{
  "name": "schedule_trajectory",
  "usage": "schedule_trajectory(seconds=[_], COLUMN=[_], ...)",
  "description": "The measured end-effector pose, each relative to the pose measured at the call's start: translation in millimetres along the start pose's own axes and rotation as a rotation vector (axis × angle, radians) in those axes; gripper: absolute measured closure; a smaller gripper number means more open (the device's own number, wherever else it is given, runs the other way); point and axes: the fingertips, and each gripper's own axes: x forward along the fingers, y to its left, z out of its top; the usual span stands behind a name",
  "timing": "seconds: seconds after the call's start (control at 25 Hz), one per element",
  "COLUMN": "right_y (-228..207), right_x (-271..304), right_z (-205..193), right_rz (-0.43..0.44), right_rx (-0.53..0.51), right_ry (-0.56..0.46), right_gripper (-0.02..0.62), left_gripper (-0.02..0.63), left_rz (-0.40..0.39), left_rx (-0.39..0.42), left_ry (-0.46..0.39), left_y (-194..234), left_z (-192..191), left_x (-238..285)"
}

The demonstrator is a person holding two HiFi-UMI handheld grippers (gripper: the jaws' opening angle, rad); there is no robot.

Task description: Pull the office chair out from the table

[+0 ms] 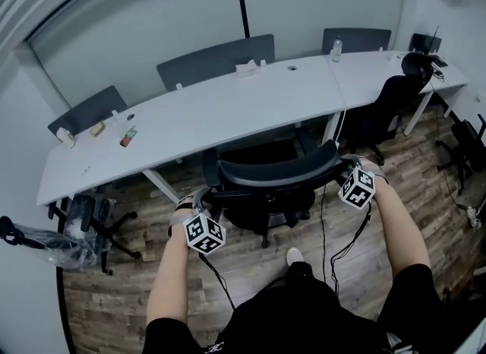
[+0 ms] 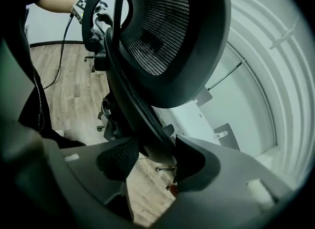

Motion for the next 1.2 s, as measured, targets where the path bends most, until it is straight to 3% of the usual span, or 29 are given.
schedule_trajectory(seconds=[0.56, 1.0, 1.2], right_y=[50.5, 79.3, 78.3], right_x=[-52.5, -87.9, -94.2], right_z=[-32.9, -50.5, -50.9], right_rz=[0.004, 0.004, -0.032], right_rx=[-0.017, -0.055, -0.051], right_ry=[0.081, -0.038, -0.074], right_gripper=[0.357, 0.353, 0.344], left_gripper=[0.397, 0.393, 0.369], left_rz=[-0.034, -0.018, 0.063], left_rx=[-0.006, -0.049, -0.109], left_ry=[-0.019, 0.053, 0.089], left_y=[-72.7, -117.1, -116.3], left_z=[9.0, 14.2, 13.6], left_x=[-75.0, -115.6, -122.1])
